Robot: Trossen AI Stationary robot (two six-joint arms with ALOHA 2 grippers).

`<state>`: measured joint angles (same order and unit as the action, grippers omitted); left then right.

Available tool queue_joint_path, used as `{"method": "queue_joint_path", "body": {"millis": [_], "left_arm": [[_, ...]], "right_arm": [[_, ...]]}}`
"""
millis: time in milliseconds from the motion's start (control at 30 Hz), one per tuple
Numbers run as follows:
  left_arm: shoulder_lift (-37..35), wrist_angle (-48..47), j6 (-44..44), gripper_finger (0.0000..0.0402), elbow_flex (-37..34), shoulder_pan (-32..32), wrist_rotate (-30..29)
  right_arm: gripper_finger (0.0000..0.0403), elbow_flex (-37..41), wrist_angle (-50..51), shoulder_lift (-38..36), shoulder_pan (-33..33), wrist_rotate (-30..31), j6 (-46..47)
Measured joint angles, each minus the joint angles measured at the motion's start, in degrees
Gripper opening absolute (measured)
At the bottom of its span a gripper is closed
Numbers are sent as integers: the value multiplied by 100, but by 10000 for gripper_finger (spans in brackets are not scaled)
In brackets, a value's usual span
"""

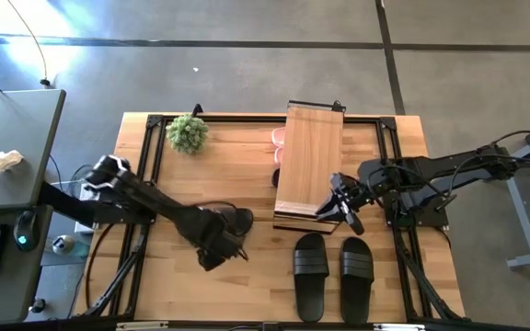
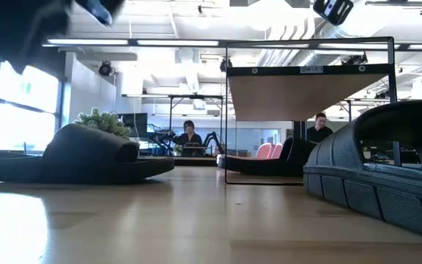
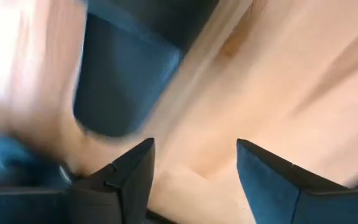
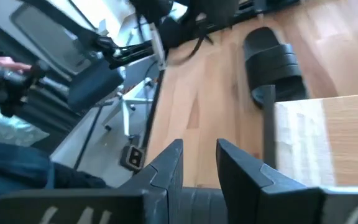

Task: Pick and place slides into the shelf
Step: Put the black slipper under the shelf

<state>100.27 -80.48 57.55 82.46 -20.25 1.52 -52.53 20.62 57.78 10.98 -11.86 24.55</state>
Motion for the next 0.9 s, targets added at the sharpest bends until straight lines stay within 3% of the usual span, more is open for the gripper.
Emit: {"method": "queue_joint_path", "body": {"millis": [67,300,533,700,900], "left_arm": [[-294,-39,811,196,32,2,203],[-1543,485,2907,138,-338,0,-8],[-2490,621,4715,64,-1690,-3,81],[-2759,2176,5437,15,-3090,-1,277],[-2790,4318,5713,8,-4131,80,-716]], "right_arm": [[87,0,-9,0,1,-112,0],[87,0,-9,0,2,-186,88],[87,0,79,0,2,-212,-23],[87,0,101,0,0,-216,-186],[87,0,114,-2,2,-216,-401]]}}
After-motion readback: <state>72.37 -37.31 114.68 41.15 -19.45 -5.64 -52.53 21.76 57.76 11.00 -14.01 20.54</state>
